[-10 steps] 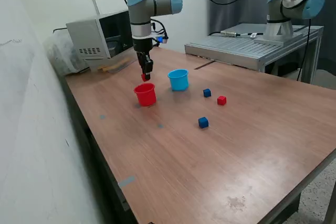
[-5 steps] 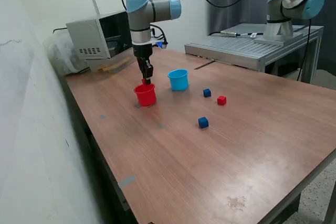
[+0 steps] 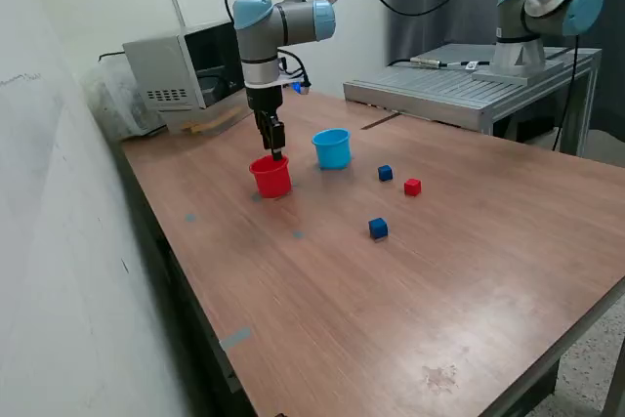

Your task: Place red objects in the red bin, and blue objects in the blue bin.

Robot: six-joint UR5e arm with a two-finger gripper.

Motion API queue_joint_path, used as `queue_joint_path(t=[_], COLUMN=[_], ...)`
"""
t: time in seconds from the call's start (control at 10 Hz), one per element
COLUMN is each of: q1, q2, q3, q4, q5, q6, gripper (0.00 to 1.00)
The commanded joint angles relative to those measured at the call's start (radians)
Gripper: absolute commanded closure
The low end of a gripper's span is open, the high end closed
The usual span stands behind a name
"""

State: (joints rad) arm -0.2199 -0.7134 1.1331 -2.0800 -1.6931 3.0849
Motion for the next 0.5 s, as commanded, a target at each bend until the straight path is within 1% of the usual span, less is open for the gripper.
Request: queue_joint_path(t=[0.0,0.2,0.3,0.4], q1=[-0.001,0.014,0.028,0.057], q2=[0.002,-0.015,-0.073,-0.151], q3=[-0.006,0.004,0.029,0.084], q4=[0.000,0.004,0.009,0.012], q5=[0.000,0.000,0.004,0.006], q6=[0.000,0.000,0.003,0.003], gripper=[0.00,0.00,0.00,0.00])
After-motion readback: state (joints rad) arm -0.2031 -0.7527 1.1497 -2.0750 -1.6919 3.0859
